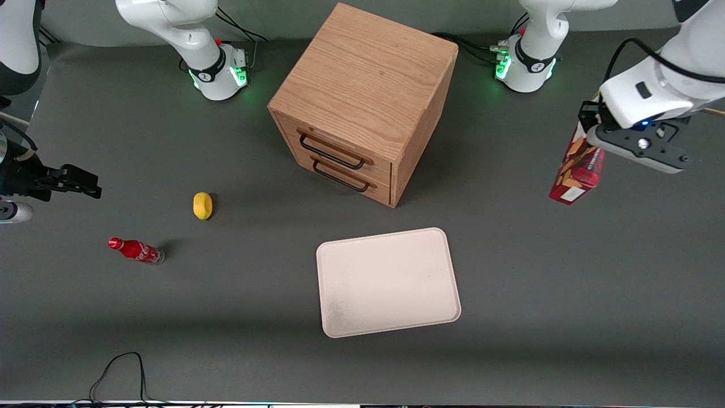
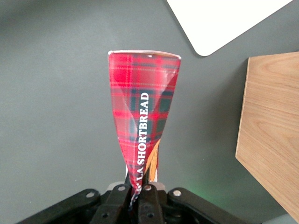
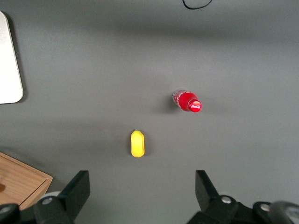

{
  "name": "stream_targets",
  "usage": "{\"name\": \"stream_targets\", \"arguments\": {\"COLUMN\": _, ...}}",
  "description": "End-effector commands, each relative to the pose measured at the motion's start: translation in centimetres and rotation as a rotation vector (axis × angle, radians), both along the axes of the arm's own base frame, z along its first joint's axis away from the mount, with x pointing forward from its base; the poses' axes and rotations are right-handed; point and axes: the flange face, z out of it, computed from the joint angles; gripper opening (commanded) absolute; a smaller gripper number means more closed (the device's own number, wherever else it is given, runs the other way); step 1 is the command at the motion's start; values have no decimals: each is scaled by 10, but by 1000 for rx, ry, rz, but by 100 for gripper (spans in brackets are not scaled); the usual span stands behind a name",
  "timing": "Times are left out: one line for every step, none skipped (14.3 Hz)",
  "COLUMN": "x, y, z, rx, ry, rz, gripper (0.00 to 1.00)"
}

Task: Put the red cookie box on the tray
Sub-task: 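Lift the box upright with the left gripper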

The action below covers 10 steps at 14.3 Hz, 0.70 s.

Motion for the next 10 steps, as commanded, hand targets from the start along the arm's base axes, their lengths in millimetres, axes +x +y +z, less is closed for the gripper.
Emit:
{"name": "stream_targets", "arguments": {"x": 15, "y": 2, "z": -1, "rx": 3, "ry": 6, "rz": 6, "gripper": 0}}
{"name": "stream_targets", "arguments": {"x": 23, "y": 1, "z": -1, "rx": -4, "ry": 2, "rz": 11, "gripper": 0}}
{"name": "stream_targets", "arguments": {"x": 33, "y": -2, "z": -2, "rx": -6, "ry": -2, "rz": 56, "gripper": 0}}
{"name": "stream_targets", "arguments": {"x": 45, "y": -11, "z": -8, "rx": -8, "ry": 0, "rz": 117, "gripper": 0}}
{"name": "stream_targets", "arguments": {"x": 56, "y": -22, "z": -18, "rx": -14, "ry": 2, "rz": 177, "gripper": 0}}
{"name": "stream_targets", "arguments": {"x": 69, "y": -44, "z": -29, "rx": -20, "ry": 1, "rz": 215, "gripper": 0}}
{"name": "stream_targets", "arguments": {"x": 83, "y": -62, "z": -40, "rx": -25, "ry": 2, "rz": 273, "gripper": 0}}
{"name": "stream_targets", "arguments": {"x": 95, "y": -88, "z": -55, "rx": -28, "ry": 2, "rz": 326, "gripper": 0}}
{"name": "stream_targets", "arguments": {"x": 107, "y": -114, "z": -72, "rx": -33, "ry": -10, "rz": 373, "gripper": 0}}
{"name": "stream_targets", "arguments": {"x": 114, "y": -142, "z": -90, "rx": -30, "ry": -32, "rz": 414, "gripper": 0}}
